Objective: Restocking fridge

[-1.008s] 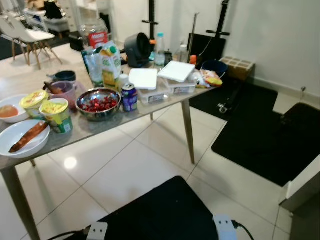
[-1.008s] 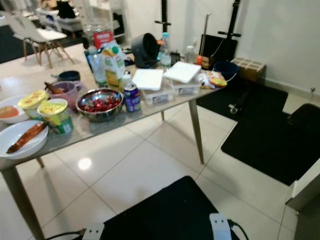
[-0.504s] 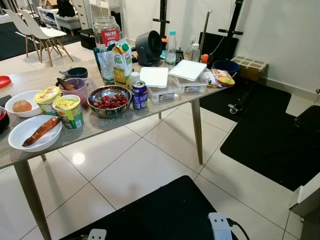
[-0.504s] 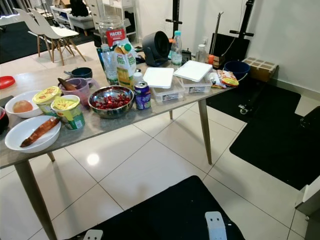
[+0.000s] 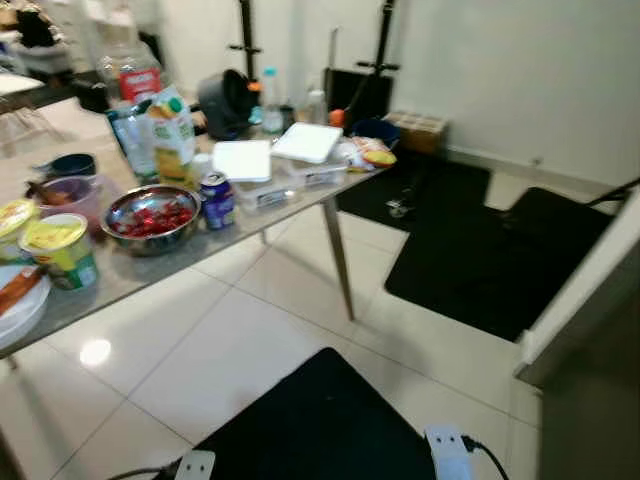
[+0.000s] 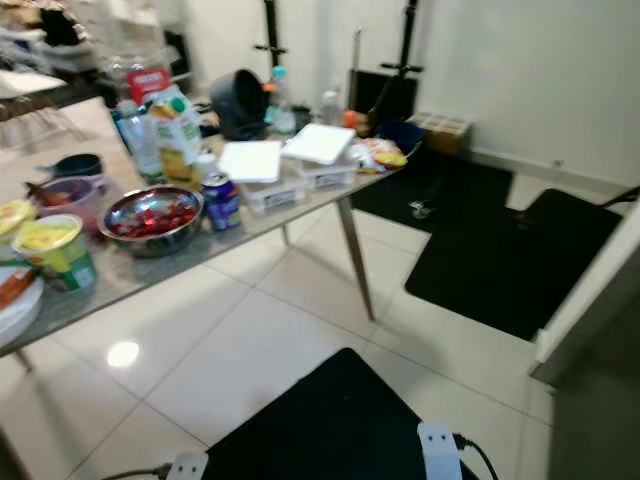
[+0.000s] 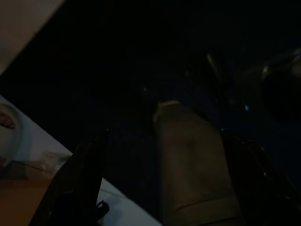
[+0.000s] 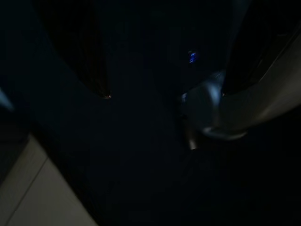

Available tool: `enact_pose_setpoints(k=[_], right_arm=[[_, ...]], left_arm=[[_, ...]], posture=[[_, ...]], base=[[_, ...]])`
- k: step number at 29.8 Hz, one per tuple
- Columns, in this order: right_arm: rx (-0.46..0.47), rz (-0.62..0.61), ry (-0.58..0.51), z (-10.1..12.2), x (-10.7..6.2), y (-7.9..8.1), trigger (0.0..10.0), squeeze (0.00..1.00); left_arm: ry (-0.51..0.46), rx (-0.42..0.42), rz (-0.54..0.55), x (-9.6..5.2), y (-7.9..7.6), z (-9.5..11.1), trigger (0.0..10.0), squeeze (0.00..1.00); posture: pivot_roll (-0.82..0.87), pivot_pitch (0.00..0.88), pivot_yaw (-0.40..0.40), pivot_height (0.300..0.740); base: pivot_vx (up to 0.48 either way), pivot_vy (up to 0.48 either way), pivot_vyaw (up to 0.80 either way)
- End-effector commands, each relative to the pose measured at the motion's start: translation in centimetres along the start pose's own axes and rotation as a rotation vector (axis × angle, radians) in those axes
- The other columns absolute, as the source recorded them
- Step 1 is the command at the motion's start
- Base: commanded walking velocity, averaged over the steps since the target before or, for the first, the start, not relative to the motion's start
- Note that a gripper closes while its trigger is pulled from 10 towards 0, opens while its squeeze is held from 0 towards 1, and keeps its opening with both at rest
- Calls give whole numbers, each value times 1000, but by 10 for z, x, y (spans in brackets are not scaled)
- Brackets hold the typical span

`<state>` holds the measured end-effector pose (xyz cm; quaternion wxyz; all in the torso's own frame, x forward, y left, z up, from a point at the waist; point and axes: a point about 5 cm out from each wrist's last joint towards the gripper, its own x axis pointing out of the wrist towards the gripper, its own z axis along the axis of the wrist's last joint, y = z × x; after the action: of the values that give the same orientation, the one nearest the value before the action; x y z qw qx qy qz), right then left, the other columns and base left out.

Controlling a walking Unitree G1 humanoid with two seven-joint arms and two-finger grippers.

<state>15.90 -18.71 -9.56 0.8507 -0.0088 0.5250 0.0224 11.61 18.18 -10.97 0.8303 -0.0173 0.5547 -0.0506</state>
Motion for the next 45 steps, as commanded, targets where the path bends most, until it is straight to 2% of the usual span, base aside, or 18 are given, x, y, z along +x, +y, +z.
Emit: enact_pose_setpoints(k=[1,45], right_arm=[[-5,3,1,1,0,1,10000,0],[5,5,10,-1,0,3,10000,0]], left_arm=[[0,4,7,0,2,1,10000,0],[-17,-6,9,0,4,4,10000,0]], posture=[[-17,0,8,740],[-14,0,13,740]], base=[[0,0,-788],[0,0,-788]])
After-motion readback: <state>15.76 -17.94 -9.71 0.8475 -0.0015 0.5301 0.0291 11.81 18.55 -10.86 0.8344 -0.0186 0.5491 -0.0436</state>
